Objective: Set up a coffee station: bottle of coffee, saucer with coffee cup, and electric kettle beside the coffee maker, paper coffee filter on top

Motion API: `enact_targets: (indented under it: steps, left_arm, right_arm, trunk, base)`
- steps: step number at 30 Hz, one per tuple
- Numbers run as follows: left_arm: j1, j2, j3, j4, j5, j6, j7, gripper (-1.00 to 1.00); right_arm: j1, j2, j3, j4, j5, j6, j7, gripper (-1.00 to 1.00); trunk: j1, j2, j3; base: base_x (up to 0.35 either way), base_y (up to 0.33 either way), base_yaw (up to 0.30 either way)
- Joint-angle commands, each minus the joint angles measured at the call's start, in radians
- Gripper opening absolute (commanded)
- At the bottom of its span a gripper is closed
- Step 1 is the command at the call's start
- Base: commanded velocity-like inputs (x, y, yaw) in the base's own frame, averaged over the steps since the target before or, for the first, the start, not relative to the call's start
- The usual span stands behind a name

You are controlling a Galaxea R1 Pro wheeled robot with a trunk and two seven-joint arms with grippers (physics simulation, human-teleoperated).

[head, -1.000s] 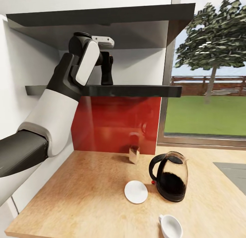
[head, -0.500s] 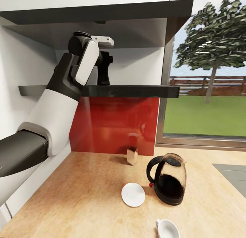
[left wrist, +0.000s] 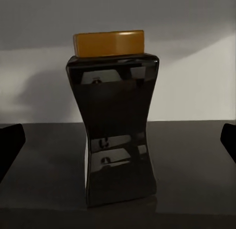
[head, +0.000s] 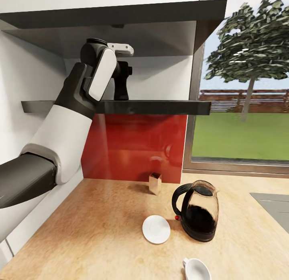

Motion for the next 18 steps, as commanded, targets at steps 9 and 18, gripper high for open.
enact_targets:
  steps: [9,18]
  left_arm:
    - [0.002,0.0,-0.001,-0.01,0.011,0.0,0.011,1.0]
    - [0.005,0.0,0.001,-0.077,0.01,-0.001,0.012,1.0]
  right_arm:
    - [-0.002,0.0,0.0,0.003,0.002,-0.006,0.001,1.0]
    - [-0.002,0.0,0.0,0.003,0.002,-0.006,0.001,1.0]
  trunk:
    - [0.0,-0.002,-0.002]
    - [0.0,-0.002,-0.002]
  base:
    - [0.0,0.0,0.0]
    - [0.0,0.0,0.0]
